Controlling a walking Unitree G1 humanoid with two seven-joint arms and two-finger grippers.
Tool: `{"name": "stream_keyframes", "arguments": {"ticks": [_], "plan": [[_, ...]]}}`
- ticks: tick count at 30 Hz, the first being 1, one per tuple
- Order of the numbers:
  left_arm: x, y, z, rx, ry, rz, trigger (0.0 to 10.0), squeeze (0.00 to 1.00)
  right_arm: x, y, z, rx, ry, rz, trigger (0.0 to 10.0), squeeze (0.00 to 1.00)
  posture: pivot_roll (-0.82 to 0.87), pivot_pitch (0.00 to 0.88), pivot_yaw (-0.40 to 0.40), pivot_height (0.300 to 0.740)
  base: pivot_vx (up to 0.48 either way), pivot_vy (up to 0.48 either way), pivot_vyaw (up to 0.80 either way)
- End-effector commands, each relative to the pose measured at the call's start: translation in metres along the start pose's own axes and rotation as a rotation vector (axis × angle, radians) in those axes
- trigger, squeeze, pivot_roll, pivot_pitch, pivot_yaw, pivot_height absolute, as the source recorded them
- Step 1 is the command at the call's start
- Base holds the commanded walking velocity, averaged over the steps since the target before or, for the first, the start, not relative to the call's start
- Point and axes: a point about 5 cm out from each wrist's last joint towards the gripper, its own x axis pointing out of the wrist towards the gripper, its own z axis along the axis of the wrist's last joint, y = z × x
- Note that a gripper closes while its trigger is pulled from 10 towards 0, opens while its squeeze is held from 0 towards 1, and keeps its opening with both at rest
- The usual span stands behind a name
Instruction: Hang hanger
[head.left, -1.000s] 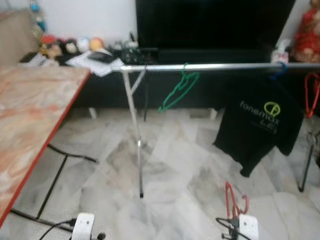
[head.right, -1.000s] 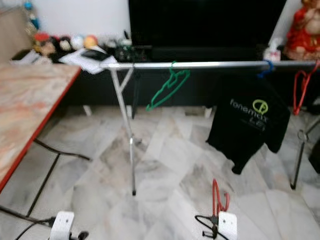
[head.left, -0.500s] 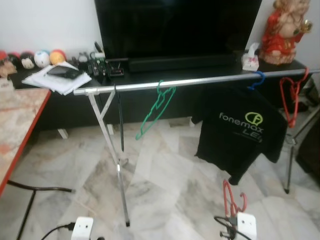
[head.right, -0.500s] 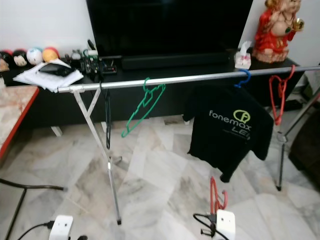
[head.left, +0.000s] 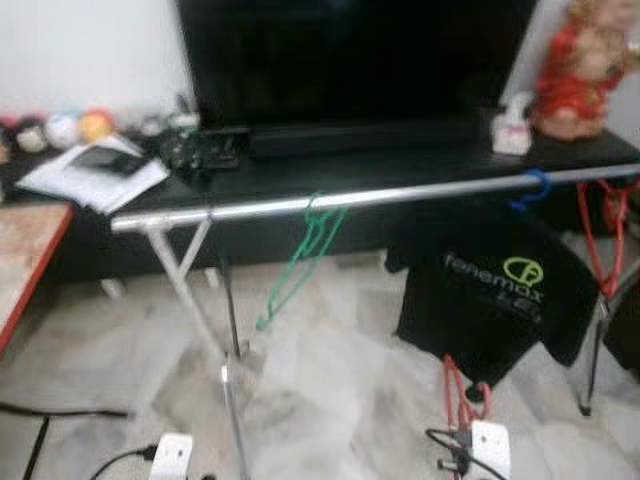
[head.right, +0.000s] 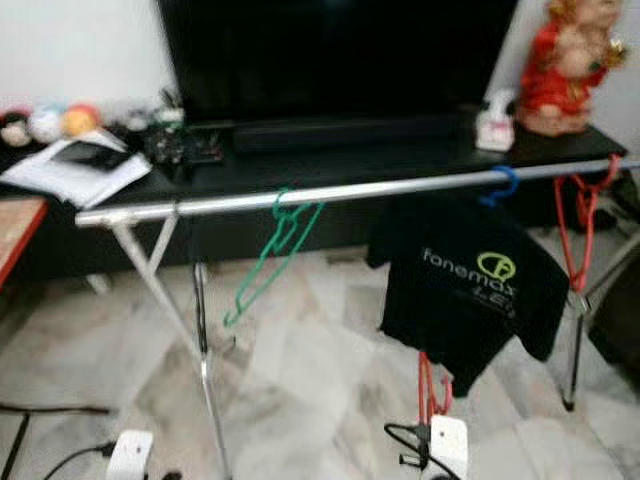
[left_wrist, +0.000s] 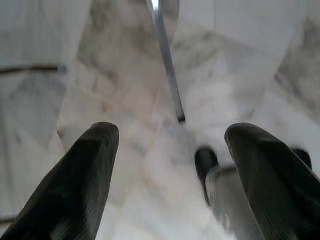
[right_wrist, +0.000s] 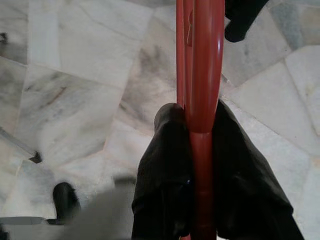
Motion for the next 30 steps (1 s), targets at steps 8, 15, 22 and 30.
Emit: {"name": "stream_keyframes", "arguments": {"ticks": [8, 15, 22, 30], "plan": [[-0.0010, -0.0061, -0.0077, 0.005, 0.036, -0.010, 10.0, 0.00, -0.0004, -0.0073, 0.0004, 0.000, -0.003, -0.001, 10.0, 0.00, -0.10, 0.000, 0.003, 0.740, 0.000, 0.000, 0.72], [-0.0010, -0.0062, -0.0074, 0.017, 0.035, -0.010, 10.0, 0.00, -0.0005, -0.0071, 0.0002, 0.011, -0.004, 0.004, 10.0, 0.00, -0.10, 0.000, 0.002, 0.740, 0.000, 0.000, 0.11], [-0.0012, -0.0065, -0.0080, 0.031, 0.038, -0.012, 10.0, 0.00, -0.0008, -0.0073, 0.0009, 0.021, -0.020, -0.005, 10.0, 0.00, -0.11, 0.000, 0.003, 0.740, 0.000, 0.000, 0.00], [-0.0009, -0.0088, -0.0075, 0.045, 0.035, -0.017, 10.0, 0.00, -0.0013, -0.0078, 0.0038, 0.029, -0.058, -0.004, 10.0, 0.00, -0.11, 0.000, 0.000, 0.740, 0.000, 0.000, 0.00]]}}
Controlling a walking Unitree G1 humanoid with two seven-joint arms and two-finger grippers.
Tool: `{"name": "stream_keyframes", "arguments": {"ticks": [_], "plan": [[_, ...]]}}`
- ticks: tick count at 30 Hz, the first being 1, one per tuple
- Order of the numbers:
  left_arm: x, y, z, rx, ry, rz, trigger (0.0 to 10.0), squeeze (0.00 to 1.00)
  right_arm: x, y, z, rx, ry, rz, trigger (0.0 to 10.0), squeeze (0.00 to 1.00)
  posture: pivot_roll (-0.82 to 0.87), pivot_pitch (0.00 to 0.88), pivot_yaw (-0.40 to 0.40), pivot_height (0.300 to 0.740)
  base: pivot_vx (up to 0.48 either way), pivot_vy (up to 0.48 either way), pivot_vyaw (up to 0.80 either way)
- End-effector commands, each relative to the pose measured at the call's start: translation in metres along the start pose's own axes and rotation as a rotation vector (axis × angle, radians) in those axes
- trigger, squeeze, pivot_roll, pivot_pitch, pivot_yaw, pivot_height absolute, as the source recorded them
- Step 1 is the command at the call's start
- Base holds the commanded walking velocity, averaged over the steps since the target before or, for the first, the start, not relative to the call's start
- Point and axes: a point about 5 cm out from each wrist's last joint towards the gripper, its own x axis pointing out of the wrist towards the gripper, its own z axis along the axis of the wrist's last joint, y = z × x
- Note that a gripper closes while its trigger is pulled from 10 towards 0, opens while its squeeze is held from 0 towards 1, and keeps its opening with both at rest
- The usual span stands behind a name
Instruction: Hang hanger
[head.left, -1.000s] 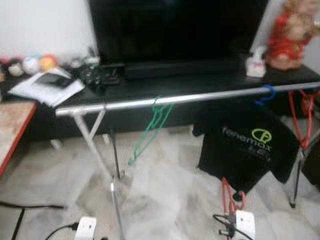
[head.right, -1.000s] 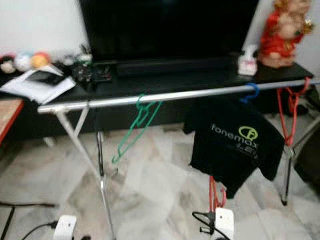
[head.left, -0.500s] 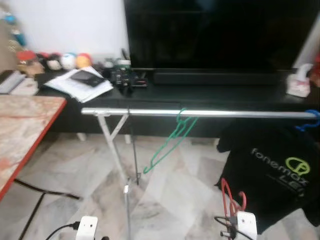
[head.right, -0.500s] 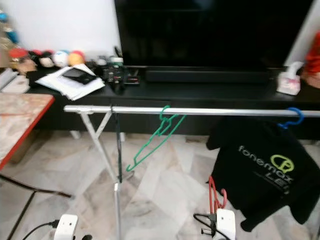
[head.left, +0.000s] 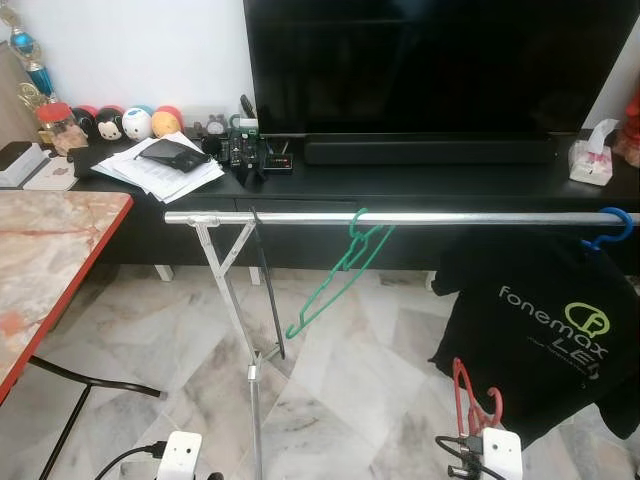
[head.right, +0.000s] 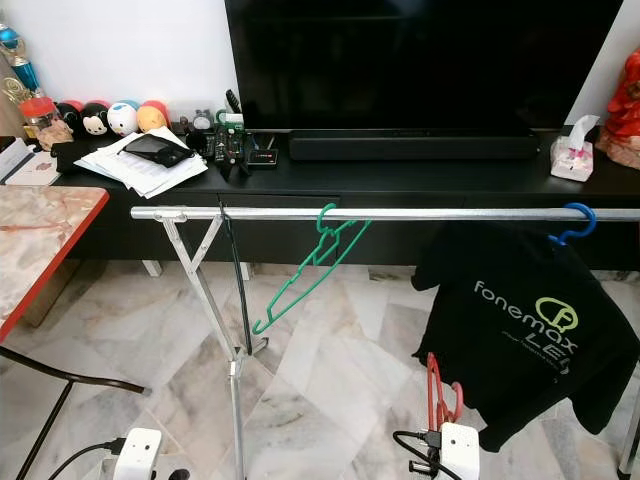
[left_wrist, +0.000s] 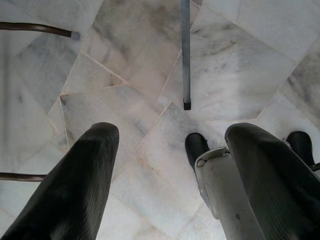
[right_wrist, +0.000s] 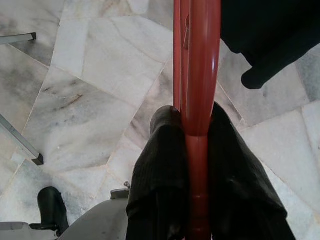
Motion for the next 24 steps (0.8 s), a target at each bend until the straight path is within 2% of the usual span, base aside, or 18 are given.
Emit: {"name": "stream_keyframes", "arguments": {"ticks": [1, 7, 13, 24], "plan": [[0.000, -0.001, 0.000, 0.026, 0.005, -0.004, 10.0, 0.00, 0.000, -0.001, 0.002, 0.007, -0.018, -0.004, 10.0, 0.00, -0.11, 0.000, 0.000, 0.740, 0.000, 0.000, 0.00], [0.000, -0.002, -0.001, 0.024, 0.005, -0.001, 10.0, 0.00, 0.000, -0.001, 0.002, 0.001, -0.019, 0.002, 10.0, 0.00, -0.11, 0.000, -0.001, 0.740, 0.000, -0.303, 0.00], [0.000, -0.002, -0.001, 0.019, 0.006, 0.000, 10.0, 0.00, 0.000, -0.002, 0.003, 0.008, -0.035, -0.002, 10.0, 0.00, -0.11, 0.000, 0.001, 0.740, 0.000, 0.000, 0.00], [0.000, -0.003, -0.001, 0.031, -0.003, -0.013, 10.0, 0.00, -0.002, -0.001, 0.015, 0.032, -0.171, -0.006, 10.0, 0.00, -0.11, 0.000, 0.004, 0.740, 0.000, 0.000, 0.00]]}}
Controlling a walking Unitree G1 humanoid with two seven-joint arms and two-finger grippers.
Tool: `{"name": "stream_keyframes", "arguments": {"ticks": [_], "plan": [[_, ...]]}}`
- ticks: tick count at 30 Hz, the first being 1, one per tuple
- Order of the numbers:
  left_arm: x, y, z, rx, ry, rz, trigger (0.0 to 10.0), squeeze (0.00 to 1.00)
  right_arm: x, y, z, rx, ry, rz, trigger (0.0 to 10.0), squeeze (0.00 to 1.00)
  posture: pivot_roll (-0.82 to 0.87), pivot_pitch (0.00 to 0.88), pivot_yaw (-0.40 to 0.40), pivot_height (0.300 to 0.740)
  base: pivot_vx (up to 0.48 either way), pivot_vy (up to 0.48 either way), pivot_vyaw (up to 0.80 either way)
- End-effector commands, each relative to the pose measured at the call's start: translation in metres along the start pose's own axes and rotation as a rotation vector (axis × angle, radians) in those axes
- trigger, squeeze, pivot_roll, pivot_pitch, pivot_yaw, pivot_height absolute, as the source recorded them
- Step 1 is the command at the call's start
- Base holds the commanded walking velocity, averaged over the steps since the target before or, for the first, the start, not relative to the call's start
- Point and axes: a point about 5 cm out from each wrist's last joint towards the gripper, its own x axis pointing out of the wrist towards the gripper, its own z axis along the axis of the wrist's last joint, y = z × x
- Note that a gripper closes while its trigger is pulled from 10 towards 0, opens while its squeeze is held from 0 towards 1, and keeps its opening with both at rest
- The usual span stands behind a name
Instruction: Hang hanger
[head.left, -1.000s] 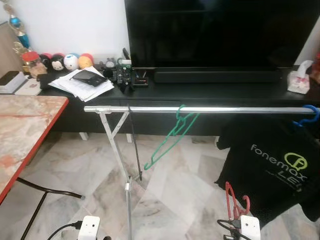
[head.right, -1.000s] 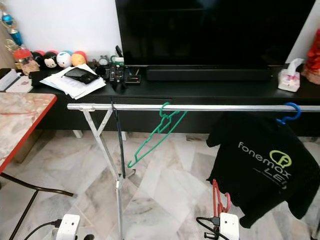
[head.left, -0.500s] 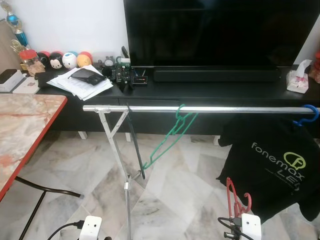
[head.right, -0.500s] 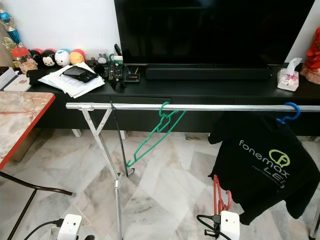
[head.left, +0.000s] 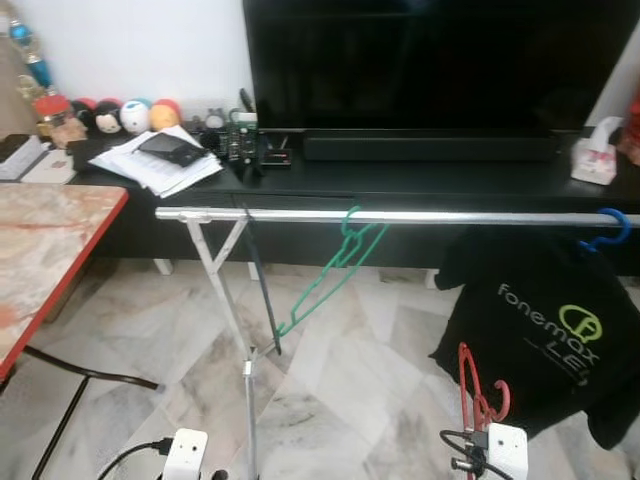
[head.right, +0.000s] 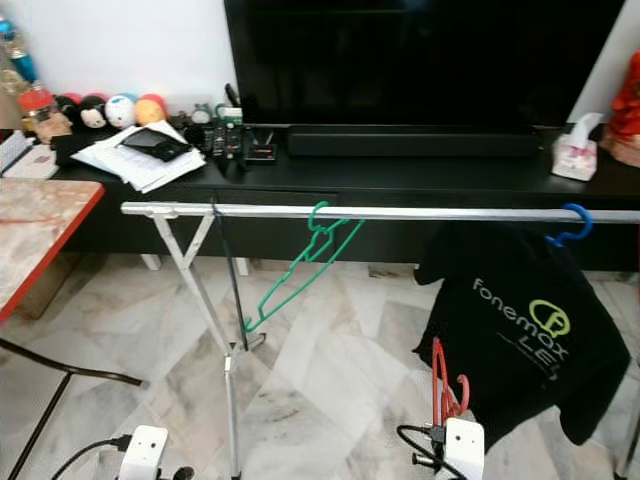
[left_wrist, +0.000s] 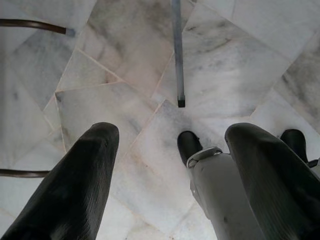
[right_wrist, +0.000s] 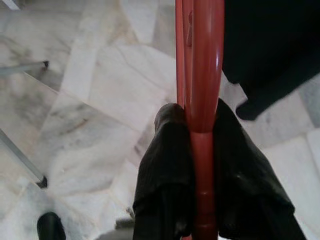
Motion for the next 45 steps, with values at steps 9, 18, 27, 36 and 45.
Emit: {"name": "stream_keyframes", "arguments": {"ticks": [9, 18, 27, 36, 45], "plan": [[-0.002, 0.002, -0.004, 0.006, -0.002, 0.004, 10.0, 0.00, 0.031, 0.005, 0.112, -0.001, -0.346, -0.027, 10.0, 0.00, -0.11, 0.000, 0.003, 0.740, 0.000, 0.000, 0.00], [-0.002, 0.002, -0.005, 0.004, -0.005, 0.000, 10.0, 0.00, 0.033, 0.014, 0.162, 0.014, -0.509, 0.017, 10.0, 0.00, -0.11, 0.000, 0.003, 0.740, 0.000, 0.000, 0.00], [-0.002, -0.001, -0.006, 0.008, -0.002, -0.013, 10.0, 0.00, 0.035, 0.016, 0.156, 0.012, -0.456, 0.029, 10.0, 0.00, -0.11, 0.000, 0.003, 0.740, 0.000, 0.000, 0.00], [-0.003, -0.002, -0.008, 0.016, 0.011, -0.020, 10.0, 0.00, 0.036, 0.020, 0.147, 0.004, -0.420, 0.053, 10.0, 0.00, -0.11, 0.000, 0.001, 0.740, 0.000, 0.000, 0.00], [-0.003, -0.003, -0.010, 0.048, 0.022, -0.024, 10.0, 0.00, 0.035, 0.023, 0.142, 0.003, -0.409, 0.065, 10.0, 0.00, -0.11, 0.000, 0.001, 0.740, 0.000, -0.059, 0.00]]}}
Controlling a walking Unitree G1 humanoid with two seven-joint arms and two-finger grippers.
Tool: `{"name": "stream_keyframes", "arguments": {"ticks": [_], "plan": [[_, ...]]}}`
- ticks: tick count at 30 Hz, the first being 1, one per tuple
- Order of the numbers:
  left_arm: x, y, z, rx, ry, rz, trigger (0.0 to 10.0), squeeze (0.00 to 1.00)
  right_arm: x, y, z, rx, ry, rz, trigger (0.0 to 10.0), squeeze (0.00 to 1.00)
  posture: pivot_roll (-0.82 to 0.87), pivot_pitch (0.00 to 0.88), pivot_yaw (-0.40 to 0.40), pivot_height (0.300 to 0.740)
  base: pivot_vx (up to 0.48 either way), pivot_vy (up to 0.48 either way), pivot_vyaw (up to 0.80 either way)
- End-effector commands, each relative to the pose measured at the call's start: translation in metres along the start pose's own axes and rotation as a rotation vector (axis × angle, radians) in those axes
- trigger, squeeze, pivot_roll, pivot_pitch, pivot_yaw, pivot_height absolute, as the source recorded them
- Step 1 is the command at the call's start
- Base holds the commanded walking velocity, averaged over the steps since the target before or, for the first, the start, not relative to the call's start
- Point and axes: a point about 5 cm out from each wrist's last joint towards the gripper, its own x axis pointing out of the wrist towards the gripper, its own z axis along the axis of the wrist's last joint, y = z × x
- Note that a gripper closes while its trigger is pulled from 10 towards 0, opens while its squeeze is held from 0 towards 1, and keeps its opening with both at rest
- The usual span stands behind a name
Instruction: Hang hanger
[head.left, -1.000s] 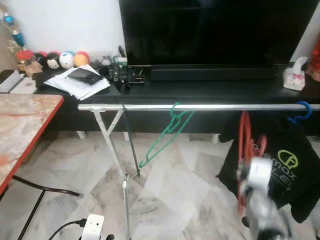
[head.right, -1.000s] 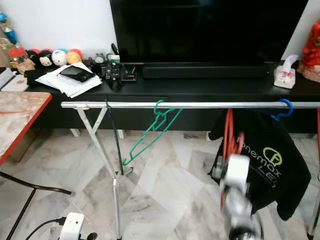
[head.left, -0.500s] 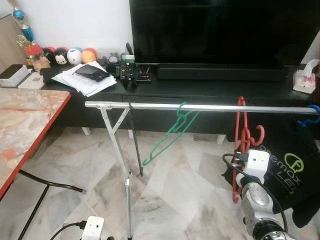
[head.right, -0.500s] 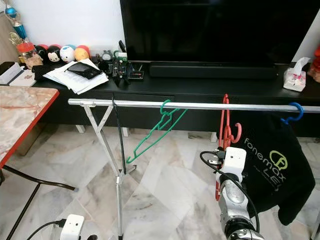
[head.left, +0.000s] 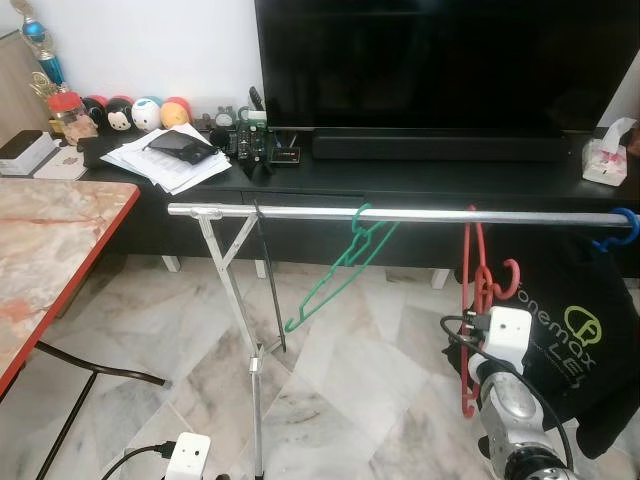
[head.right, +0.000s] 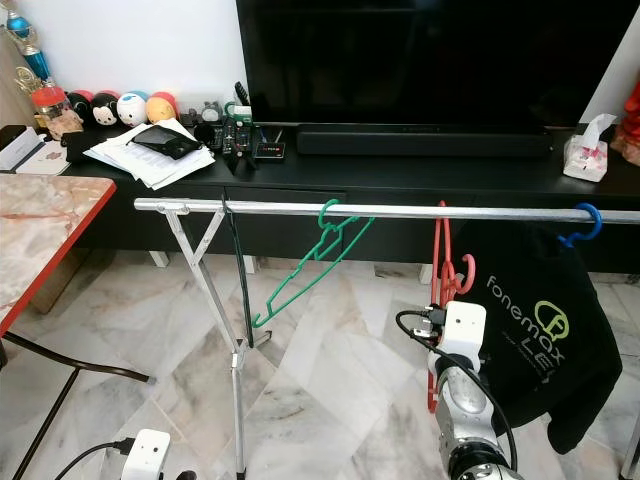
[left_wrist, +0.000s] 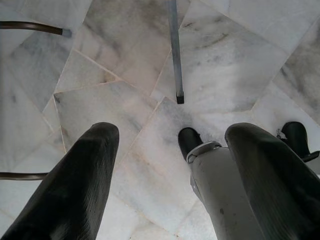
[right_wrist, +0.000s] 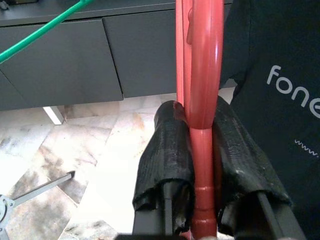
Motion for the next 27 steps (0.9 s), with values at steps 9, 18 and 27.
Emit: {"name": "stream_keyframes", "arguments": {"ticks": [9, 18, 27], "plan": [[-0.0013, 0.0003, -0.0053, 0.025, 0.023, -0.005, 10.0, 0.00, 0.0021, 0.0024, 0.0026, 0.001, 0.000, 0.013, 10.0, 0.00, -0.11, 0.000, -0.002, 0.740, 0.000, -0.275, 0.00], [-0.0017, 0.0022, -0.0062, 0.008, 0.026, 0.010, 10.0, 0.00, 0.0010, 0.0036, 0.0000, 0.002, 0.010, 0.017, 10.0, 0.00, -0.11, 0.000, -0.002, 0.740, 0.000, -0.170, 0.00], [-0.0020, 0.0029, -0.0069, 0.003, 0.028, 0.004, 10.0, 0.00, 0.0017, 0.0061, 0.0008, 0.007, 0.009, 0.024, 10.0, 0.00, -0.10, 0.000, -0.002, 0.740, 0.000, 0.000, 0.00]]}}
